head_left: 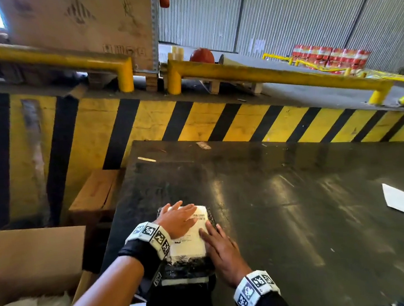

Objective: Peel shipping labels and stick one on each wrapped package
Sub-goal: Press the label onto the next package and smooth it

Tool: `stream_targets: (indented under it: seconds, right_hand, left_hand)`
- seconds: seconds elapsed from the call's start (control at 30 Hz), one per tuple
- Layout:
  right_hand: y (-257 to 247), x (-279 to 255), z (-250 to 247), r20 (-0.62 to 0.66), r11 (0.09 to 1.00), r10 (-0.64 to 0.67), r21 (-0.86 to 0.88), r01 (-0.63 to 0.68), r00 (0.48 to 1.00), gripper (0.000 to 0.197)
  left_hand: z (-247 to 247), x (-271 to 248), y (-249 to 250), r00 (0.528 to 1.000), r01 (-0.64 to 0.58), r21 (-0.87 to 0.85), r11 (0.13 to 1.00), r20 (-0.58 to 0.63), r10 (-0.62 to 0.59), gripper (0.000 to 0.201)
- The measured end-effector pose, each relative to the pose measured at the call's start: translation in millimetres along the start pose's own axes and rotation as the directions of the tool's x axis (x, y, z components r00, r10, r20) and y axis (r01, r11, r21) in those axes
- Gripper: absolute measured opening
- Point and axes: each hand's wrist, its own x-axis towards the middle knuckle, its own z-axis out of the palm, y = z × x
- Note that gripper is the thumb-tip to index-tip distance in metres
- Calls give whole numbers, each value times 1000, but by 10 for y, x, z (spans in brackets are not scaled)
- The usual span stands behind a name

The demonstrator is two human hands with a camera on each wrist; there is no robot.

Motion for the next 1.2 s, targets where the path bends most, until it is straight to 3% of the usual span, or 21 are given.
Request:
stream_targets:
  seconds: [0.2, 0.37, 0.47, 0.57, 0.7, 0.83, 0.93, 1.03, 1.1, 1.2]
  right_hand:
    - [-23, -9, 47, -53, 1000, -4, 5, 5, 999, 43]
    - [-70, -44, 113, -122, 997, 36, 75, -27, 992, 45]
    - [-69, -103, 99, -145, 960, 210, 216, -176, 967, 60]
    - [-117, -141, 72, -36, 908, 306, 312, -281, 951, 72]
    - [-150, -181, 67, -15, 863, 327, 412, -292, 945, 73]
    - [-156, -406, -81, -32, 821, 333, 502, -273, 942, 68]
    - [-67, -606, -259, -38, 724, 355, 643, -249, 934, 60]
    - [135, -891, -412, -79, 666, 400, 709, -230, 913, 59]
    - [350, -1146, -483, -104, 641, 436, 734, -226, 894, 58]
    - [698, -1624, -598, -120, 599, 475, 769, -221, 872, 57]
  left_hand:
    - [67, -286, -350, 991, 129, -74, 989, -26, -132, 57]
    - [277, -621, -405, 975, 173, -236, 956, -95, -200, 63]
    - [441, -771, -319, 969, 178, -448, 876, -73, -234, 74]
    - [610, -868, -229, 963, 113, -584, 804, -135, -234, 83]
    - [721, -904, -102, 948, -2, -765, 644, -207, -243, 82]
    - [806, -966, 70, 951, -3, -820, 573, -179, -252, 83]
    - [786, -1083, 388, 946, -86, -873, 480, -223, -237, 70]
    - [903, -1191, 708, 909, -130, -909, 396, -268, -319, 56]
    - [1136, -1231, 891, 890, -102, -902, 419, -270, -366, 55]
    - [1532, -1275, 1250, 889, -22, -819, 573, -278, -364, 49]
